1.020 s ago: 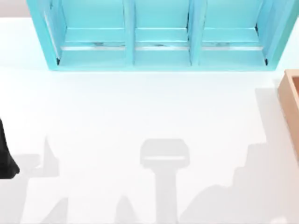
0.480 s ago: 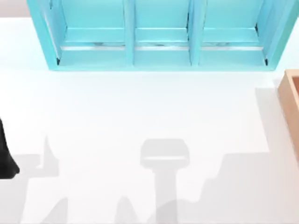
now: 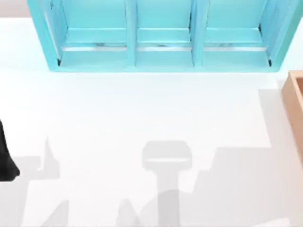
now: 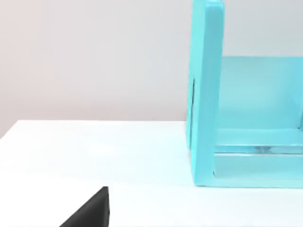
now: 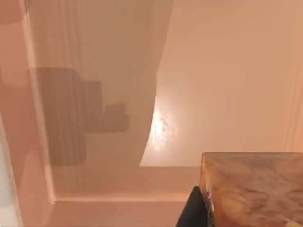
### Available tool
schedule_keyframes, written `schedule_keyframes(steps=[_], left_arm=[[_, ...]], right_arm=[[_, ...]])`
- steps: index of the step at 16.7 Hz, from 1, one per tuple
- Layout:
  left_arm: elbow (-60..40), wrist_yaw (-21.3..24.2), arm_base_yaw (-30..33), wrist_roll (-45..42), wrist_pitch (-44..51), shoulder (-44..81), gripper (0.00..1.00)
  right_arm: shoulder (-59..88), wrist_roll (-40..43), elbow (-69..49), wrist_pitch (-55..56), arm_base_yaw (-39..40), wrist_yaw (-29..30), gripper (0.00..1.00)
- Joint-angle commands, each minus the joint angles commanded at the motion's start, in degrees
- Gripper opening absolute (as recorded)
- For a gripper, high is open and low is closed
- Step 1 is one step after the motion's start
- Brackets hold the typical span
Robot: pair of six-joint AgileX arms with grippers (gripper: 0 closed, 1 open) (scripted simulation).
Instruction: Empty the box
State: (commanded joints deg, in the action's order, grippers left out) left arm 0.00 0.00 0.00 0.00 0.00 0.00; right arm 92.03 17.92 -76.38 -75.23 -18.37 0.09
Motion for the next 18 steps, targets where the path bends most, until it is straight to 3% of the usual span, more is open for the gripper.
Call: schedule_keyframes(steps=[5,13,18], left_arm=[[0.0,0.0,0.0,0.0,0.0,0.0,1.00],[0.0,0.0,0.0,0.0,0.0,0.0,1.00],[0.0,0.0,0.0,0.0,0.0,0.0,1.00]], right_arm=[[7.3,-16.6,-3.0,1.8,17.4,0.3,0.00],[18.2,-54.4,-6.1,10.6,54.4,0.2,0.00],[20.5,-66.2,-6.0,15.4,65.8,0.1,0.00]])
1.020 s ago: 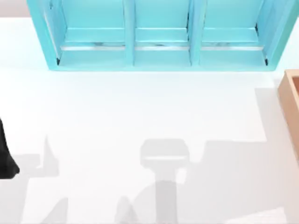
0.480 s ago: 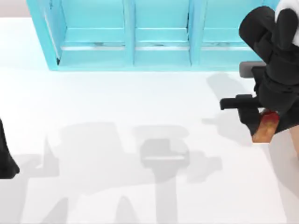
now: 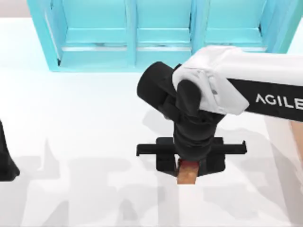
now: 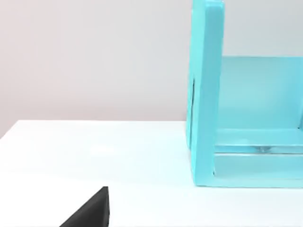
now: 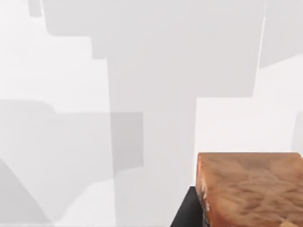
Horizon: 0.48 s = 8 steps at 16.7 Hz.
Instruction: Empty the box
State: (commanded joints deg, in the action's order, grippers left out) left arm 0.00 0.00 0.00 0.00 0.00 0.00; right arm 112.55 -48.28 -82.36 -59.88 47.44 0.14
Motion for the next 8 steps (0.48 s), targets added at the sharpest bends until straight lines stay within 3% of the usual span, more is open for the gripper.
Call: schedule_keyframes(steps=[8], left_arm=[[0.0,0.0,0.0,0.0,0.0,0.0,1.00]], right_arm=[[0.6,-0.6,1.3,2.1,0.4,-0.1,0.00]])
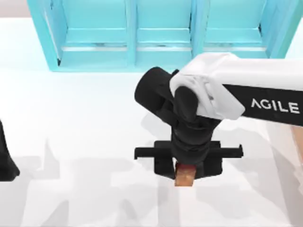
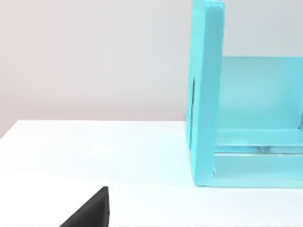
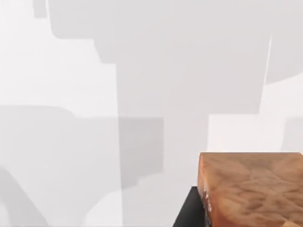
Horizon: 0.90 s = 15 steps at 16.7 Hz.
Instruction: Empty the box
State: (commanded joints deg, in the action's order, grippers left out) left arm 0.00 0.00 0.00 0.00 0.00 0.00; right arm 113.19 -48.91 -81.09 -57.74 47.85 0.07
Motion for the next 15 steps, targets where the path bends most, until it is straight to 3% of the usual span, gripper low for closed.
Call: schedule_keyframes(steps=[10,15], left_arm=[[0.0,0.0,0.0,0.0,0.0,0.0,1.00],[0.0,0.0,0.0,0.0,0.0,0.0,1.00]], right_arm=[[3.0,-0.1,4.4,7.4,0.2,0.1,0.00],[3.0,-0.1,4.4,7.4,0.2,0.1,0.38]])
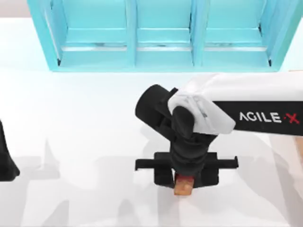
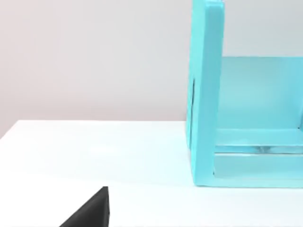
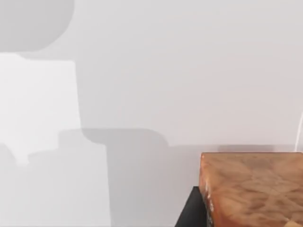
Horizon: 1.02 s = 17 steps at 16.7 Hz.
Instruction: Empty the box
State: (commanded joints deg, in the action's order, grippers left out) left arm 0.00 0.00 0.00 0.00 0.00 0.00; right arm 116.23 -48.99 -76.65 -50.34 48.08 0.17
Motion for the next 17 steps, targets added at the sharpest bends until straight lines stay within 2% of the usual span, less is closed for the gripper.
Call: schedule_keyframes(steps=[8,17], left_arm=[[0.0,0.0,0.0,0.0,0.0,0.0,1.00],[0.0,0.0,0.0,0.0,0.0,0.0,1.00]], right_arm=[[0.0,0.0,0.0,0.0,0.0,0.0,0.98],[0.0,0.0,0.0,0.0,-0.1,0.0,1.00]])
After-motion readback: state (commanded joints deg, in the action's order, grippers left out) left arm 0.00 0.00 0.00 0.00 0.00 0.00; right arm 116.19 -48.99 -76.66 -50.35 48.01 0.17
